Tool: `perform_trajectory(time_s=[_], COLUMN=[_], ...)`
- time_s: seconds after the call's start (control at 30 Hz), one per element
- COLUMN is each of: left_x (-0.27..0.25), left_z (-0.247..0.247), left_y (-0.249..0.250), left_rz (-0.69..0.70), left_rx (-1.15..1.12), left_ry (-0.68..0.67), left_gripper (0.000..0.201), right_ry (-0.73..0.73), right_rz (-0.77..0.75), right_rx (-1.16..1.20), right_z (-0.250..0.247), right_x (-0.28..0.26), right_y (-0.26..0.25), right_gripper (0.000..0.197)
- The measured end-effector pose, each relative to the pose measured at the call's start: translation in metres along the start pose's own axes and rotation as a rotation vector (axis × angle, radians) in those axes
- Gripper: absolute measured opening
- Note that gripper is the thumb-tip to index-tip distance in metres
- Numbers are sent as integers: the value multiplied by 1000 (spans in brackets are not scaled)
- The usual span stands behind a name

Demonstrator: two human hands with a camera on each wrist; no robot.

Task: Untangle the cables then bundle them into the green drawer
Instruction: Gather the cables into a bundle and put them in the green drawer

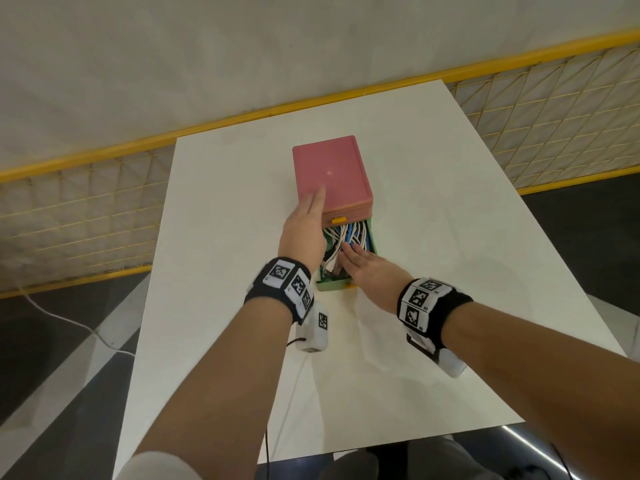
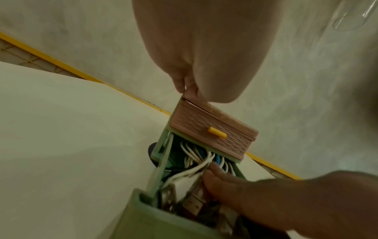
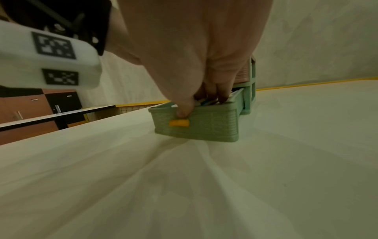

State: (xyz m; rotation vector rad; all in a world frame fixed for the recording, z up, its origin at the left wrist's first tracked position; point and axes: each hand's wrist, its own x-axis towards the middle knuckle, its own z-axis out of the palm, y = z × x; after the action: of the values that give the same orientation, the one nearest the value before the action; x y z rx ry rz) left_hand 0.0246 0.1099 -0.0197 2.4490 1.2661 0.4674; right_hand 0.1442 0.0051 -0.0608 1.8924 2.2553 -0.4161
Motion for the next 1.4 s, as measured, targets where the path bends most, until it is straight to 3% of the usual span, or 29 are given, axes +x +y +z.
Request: perform_trajectory(time_s=[0.17, 0.63, 0.8, 1.0, 1.17, 1.4], left_x=[2, -2, -2, -2, -1, 0], left_z=[3, 0, 4, 6, 8, 8], left_y=[2, 2, 2, -2, -3, -5], left_rz=[-21, -33, -49, -41, -42, -41], left_rx=[36, -7, -24, -54, -74, -88], left_ry=[-112, -120, -115, -114, -105, -118], left_gripper=[77, 77, 77, 76, 78, 74], right_ry=[-28, 13, 145, 172, 366, 283], right_rz=[13, -58, -60, 1, 31, 74], right_rx=[-2, 53, 130, 93, 174, 224], right_z=[-6, -17, -19, -15, -6, -10], right_x=[13, 27, 27, 38, 33, 48], right_y=[-3, 17, 21, 16, 20, 21], right_gripper=[59, 56, 48, 50, 28, 45])
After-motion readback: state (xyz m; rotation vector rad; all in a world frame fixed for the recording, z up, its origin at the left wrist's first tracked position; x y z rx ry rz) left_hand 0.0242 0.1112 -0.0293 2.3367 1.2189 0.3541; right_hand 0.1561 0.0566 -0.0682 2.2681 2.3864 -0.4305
